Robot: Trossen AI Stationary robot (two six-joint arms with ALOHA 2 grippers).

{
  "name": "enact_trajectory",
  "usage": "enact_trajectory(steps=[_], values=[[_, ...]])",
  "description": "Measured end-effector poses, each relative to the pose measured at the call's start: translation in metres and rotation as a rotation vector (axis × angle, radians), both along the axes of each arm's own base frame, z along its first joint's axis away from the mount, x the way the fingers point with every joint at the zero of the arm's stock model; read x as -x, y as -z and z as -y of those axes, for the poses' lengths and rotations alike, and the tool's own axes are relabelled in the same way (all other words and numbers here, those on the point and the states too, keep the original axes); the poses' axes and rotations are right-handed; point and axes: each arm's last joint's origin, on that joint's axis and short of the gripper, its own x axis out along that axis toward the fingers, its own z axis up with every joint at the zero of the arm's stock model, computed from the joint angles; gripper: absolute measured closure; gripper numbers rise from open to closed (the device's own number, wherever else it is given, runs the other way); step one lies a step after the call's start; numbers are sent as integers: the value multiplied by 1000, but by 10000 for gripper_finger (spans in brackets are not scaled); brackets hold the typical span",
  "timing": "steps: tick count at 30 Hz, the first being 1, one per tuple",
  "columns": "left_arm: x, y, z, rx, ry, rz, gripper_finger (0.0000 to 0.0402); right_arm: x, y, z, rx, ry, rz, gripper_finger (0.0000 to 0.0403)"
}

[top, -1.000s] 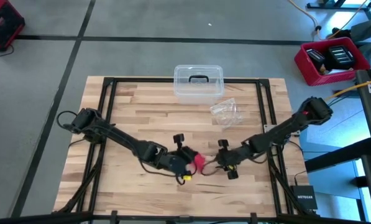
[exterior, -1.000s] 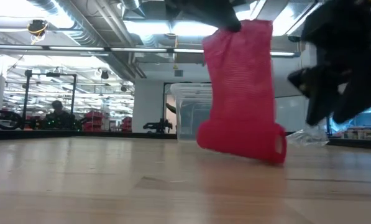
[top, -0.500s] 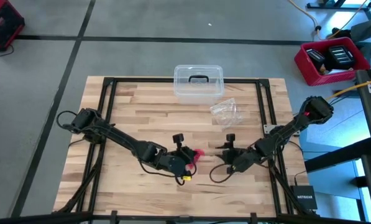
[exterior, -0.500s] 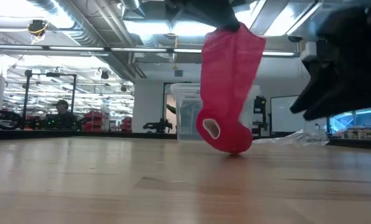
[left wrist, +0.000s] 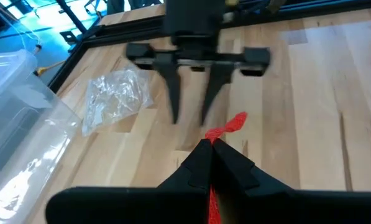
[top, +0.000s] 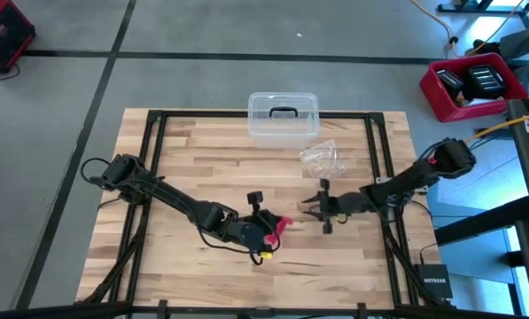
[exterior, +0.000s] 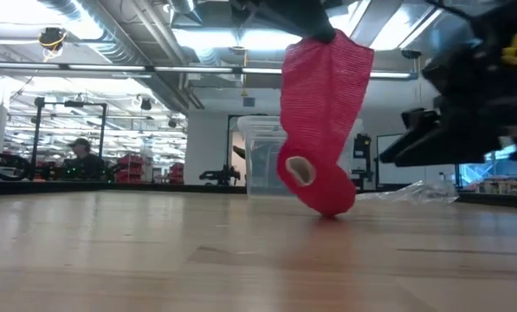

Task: Roll bandage
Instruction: Roll the red bandage

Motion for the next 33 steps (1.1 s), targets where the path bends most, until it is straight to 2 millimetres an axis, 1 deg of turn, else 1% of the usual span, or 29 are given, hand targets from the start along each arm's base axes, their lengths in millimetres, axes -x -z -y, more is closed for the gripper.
enact_trajectory(steps=[3,6,10,15,18,22,26,28,33], values=[[1,0,5,-17,26,-3,399,-7,1,4,-19,-7,-21,249],[2,-3,12,-57,73,14,399,-14,3,3,-57,-85,-37,249],[2,-4,14,-86,99,13,399,-20,10,0,-58,-105,-75,249],[2,1,6,-63,57,-16,399,-30,17,-3,-59,-123,-106,249],[3,6,2,-49,31,-50,399,-32,20,-5,-88,-176,-127,249],[5,9,-3,-28,-4,-80,399,-28,23,-6,-134,-187,-188,249],[3,9,-9,-32,-20,-86,399,-27,18,-11,-219,-219,-176,249],[1,9,-13,-35,-29,-88,399,-27,17,-16,-217,-230,-167,249],[-1,9,-19,-36,-46,-87,399,-25,17,-21,-167,-178,-143,249]])
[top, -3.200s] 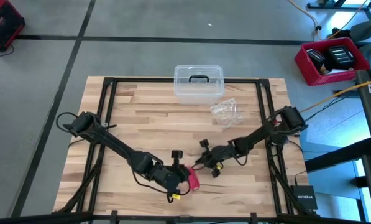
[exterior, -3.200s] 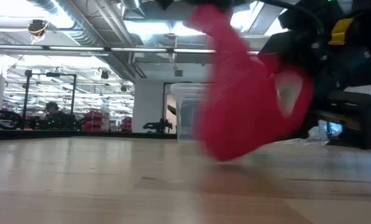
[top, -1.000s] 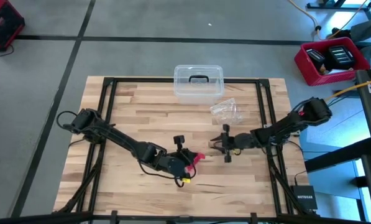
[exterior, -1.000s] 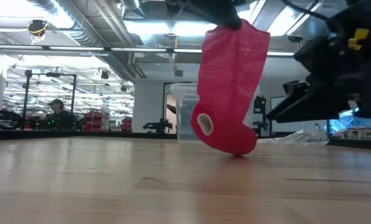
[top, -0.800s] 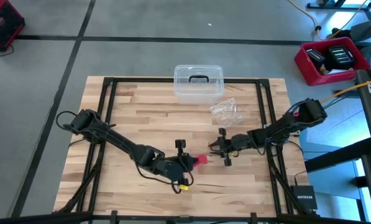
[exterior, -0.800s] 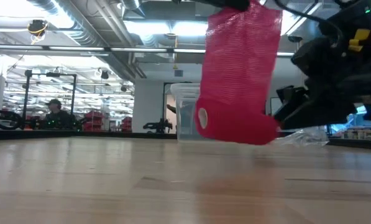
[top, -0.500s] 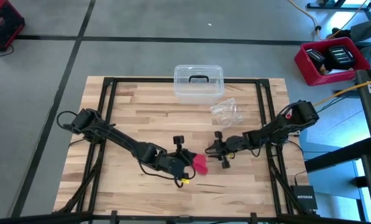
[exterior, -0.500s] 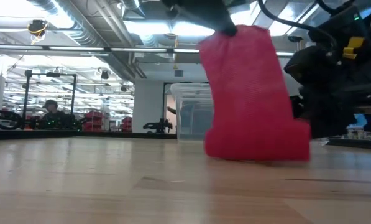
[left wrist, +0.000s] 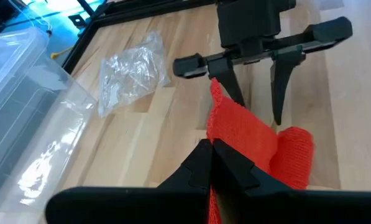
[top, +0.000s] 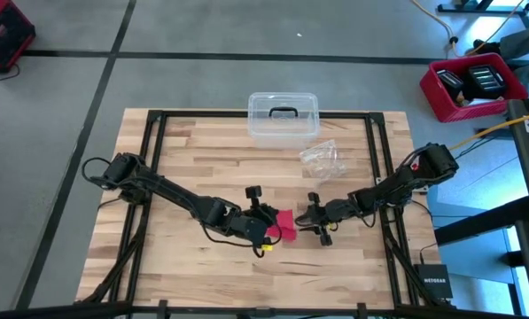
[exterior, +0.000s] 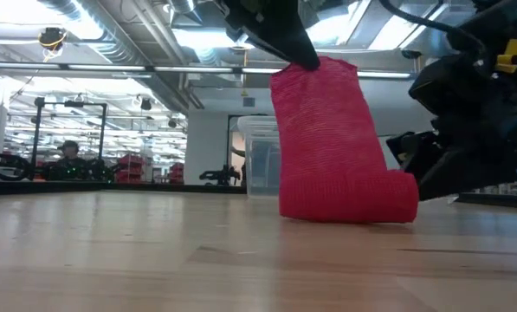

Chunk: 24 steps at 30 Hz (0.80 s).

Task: Roll bandage
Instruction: Roll the red bandage

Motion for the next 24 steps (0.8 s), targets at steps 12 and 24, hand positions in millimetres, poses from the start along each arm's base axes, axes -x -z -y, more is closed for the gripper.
enact_trajectory(steps=[12,24], values=[[2,2,0,10,-13,-16,399,-1,-2,-1,-27,-9,23,249],[2,2,0,9,-12,-17,399,-13,7,-5,-5,-4,-12,249]])
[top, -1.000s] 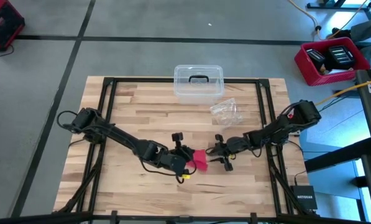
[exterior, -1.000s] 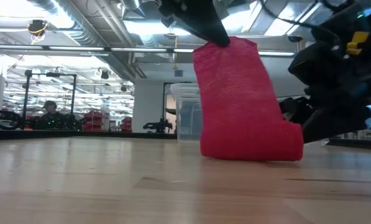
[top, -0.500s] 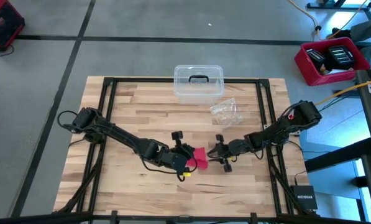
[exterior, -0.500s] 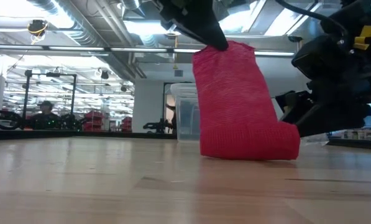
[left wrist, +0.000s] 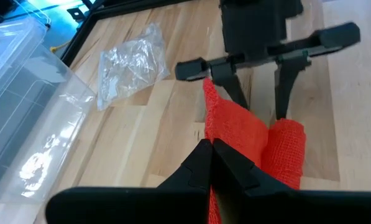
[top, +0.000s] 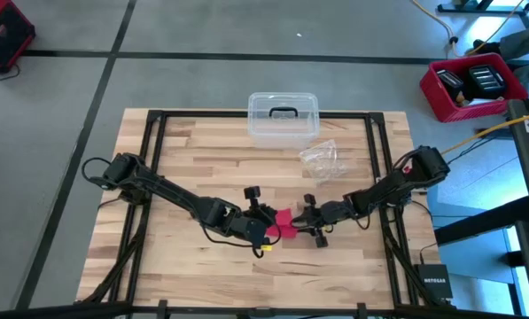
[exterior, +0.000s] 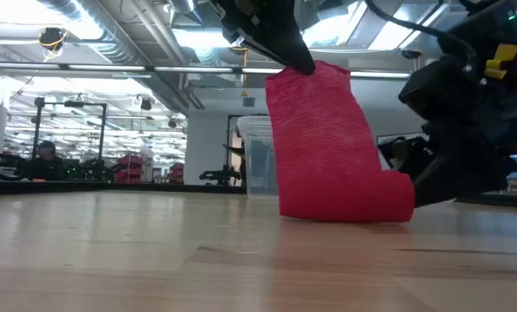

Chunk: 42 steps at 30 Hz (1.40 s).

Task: Roll bandage
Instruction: Roll the red bandage

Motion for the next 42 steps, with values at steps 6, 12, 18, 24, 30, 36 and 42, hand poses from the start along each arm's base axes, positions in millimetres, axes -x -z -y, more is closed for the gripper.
enact_trajectory(steps=[6,12,18,24,30,36,42], values=[[0,0,0,0,-1,-2,399,-12,0,-4,12,-17,-5,249],[2,0,3,12,-2,2,399,-21,-8,-7,16,-13,57,249],[2,0,6,12,5,2,399,-27,-12,-7,53,41,86,249],[3,0,7,14,6,3,399,-38,-2,-9,110,61,102,251],[4,0,9,14,11,3,399,-49,7,-13,135,54,97,328],[3,-1,10,6,23,13,399,-48,7,-14,167,53,104,379],[6,-29,13,-78,7,70,399,-42,6,-31,242,11,124,394]])
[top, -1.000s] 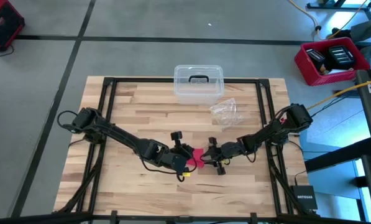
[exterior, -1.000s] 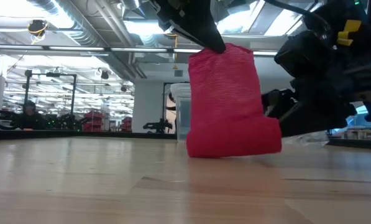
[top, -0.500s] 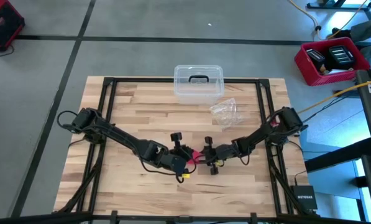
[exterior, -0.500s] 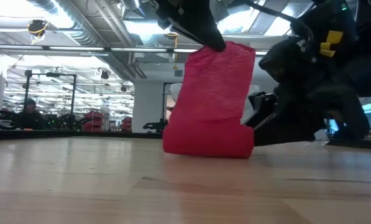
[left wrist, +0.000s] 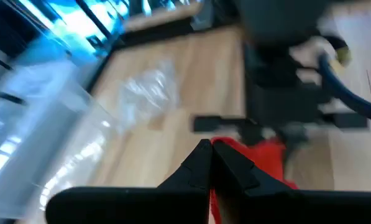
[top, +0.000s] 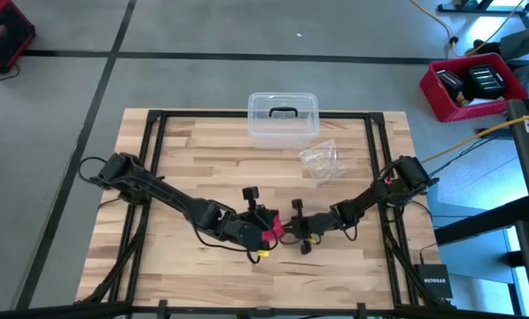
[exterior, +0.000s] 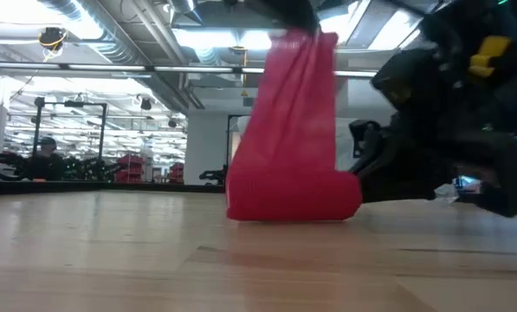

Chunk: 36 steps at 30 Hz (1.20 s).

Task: Roll bandage
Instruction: Roll the red bandage

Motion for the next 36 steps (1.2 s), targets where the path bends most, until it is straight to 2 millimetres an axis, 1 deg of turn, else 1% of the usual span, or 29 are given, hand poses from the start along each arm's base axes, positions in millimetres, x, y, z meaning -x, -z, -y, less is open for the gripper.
enact_trajectory(steps=[1,4,7,11,14,18,26,31,36], values=[[2,-7,-1,-18,-8,18,399,1,-1,-2,14,8,7,392],[7,-18,-8,-57,-63,44,399,4,-1,-8,52,14,19,388],[10,-19,-21,-115,-152,24,399,4,-3,-8,80,24,35,396],[12,-12,-44,-139,-260,-45,399,4,-3,-8,88,25,41,395],[15,1,-62,-116,-347,-83,399,3,-3,-8,99,19,43,397],[22,21,-82,-128,-418,-162,399,3,-4,-8,99,19,46,397],[37,66,-114,-94,-532,-227,399,3,-4,-8,107,21,55,397],[47,94,-123,-16,-540,-256,399,5,-5,-12,126,16,66,397],[60,118,-124,35,-535,-273,399,7,-7,-19,174,33,98,398]])
